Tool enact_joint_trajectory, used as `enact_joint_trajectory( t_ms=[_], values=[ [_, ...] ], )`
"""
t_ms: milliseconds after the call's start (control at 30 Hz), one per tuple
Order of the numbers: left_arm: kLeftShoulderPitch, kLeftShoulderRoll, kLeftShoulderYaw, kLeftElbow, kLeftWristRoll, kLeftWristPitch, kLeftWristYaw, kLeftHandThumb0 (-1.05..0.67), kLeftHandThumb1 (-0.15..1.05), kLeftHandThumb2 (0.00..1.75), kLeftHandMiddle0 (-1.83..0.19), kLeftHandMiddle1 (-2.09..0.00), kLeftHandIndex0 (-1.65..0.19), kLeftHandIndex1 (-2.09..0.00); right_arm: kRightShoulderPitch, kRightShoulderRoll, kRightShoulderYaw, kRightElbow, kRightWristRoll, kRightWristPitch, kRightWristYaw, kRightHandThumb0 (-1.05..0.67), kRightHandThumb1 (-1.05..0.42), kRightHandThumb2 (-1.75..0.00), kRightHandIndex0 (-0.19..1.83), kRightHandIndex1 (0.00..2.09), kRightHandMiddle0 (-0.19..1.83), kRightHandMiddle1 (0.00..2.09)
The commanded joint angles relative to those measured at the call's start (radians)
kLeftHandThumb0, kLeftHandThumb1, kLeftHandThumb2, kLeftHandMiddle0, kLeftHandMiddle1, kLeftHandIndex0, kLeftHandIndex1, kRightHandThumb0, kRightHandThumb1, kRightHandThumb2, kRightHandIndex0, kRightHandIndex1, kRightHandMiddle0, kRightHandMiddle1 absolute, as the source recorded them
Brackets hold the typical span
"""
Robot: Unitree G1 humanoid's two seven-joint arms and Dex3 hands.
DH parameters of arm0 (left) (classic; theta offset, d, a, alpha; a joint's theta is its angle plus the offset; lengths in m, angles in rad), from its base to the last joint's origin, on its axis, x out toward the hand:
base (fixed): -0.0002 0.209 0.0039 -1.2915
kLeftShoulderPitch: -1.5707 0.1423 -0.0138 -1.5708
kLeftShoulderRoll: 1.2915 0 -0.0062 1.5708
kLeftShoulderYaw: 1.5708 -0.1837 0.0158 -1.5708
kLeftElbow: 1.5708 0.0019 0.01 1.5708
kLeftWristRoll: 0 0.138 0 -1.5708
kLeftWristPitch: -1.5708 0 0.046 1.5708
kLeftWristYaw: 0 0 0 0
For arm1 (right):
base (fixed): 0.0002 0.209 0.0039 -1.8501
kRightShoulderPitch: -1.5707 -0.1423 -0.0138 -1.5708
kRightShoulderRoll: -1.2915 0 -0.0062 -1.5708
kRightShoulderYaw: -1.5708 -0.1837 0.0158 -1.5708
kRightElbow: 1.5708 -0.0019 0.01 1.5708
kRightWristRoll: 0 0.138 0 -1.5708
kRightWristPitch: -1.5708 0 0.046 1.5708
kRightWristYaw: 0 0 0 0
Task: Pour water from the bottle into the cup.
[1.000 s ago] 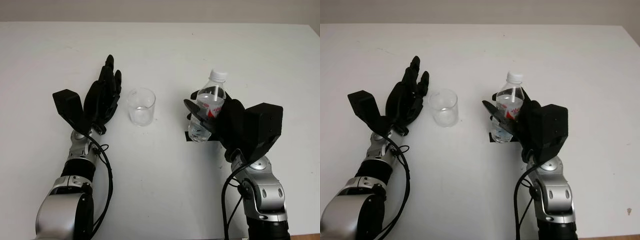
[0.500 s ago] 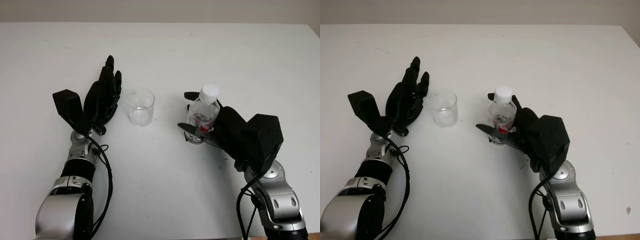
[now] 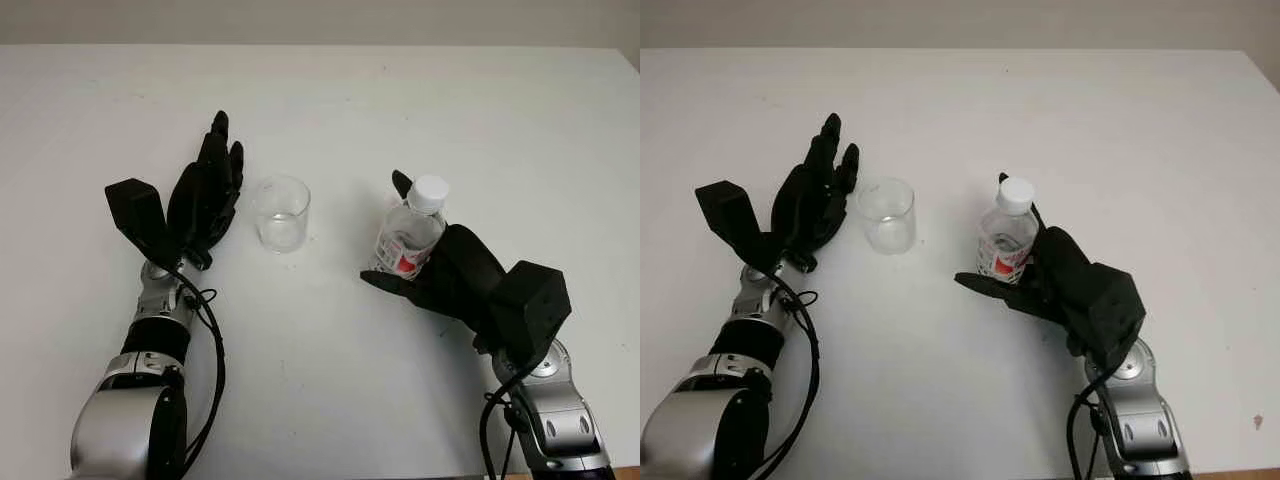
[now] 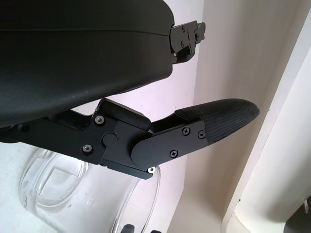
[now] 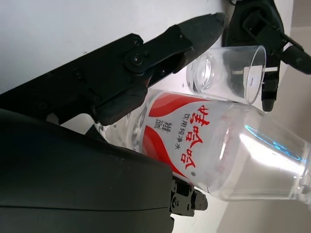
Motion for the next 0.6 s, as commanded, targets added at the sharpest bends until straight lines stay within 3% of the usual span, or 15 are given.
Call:
enact_joint_trajectory(
  t_ms=[0,300,567],
  values=[
    [0.010,0.002,0.003,-0.001,-0.002,0.000,-0.001,-0.84,1.05,0.75,0.19,0.00,0.19,0.00,0.018,-0.008,-0.008,0.006,-0.020,-0.044,-0.019,-1.03,-0.88,-0.06,-0.19,0.00,-0.19,0.00],
    [0.009,0.004,-0.001,0.000,0.004,-0.002,0.007,-0.84,1.05,0.76,0.19,0.00,0.19,0.00,0.037,0.036,-0.059,0.062,-0.064,-0.152,-0.163,-1.05,-0.91,-0.07,-0.19,0.00,-0.19,0.00],
    [0.007,0.005,-0.006,0.007,0.013,-0.018,0.005,-0.83,1.05,0.77,0.19,0.00,0.19,0.00,0.038,0.065,-0.057,0.154,-0.037,-0.267,-0.172,-1.05,-0.92,-0.06,-0.19,0.00,-0.19,0.00]
  ],
)
